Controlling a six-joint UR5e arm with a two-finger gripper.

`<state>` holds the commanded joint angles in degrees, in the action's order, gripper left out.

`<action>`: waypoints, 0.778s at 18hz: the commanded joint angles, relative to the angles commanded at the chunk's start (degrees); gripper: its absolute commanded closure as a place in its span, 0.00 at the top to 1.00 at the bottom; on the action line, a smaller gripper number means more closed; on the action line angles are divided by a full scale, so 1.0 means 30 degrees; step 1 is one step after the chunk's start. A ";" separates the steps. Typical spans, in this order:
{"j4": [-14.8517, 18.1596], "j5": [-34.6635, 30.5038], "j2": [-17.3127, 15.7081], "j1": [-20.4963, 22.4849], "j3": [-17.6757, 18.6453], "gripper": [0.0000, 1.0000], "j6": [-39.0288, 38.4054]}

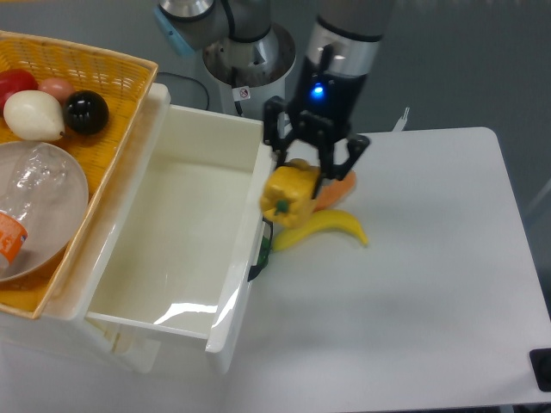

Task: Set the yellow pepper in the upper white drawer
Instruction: 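Carry the yellow pepper over the open white drawer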

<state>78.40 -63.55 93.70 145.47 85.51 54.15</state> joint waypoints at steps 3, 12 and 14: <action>-0.0233 0.0000 -0.0353 -0.0325 0.0704 0.33 -0.0324; -0.0994 -0.0088 0.0027 -0.2023 0.1261 0.33 -0.1643; -0.1434 -0.0117 0.0115 -0.2140 0.1816 0.33 -0.1614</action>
<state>74.10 -63.90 94.04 139.05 90.96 49.31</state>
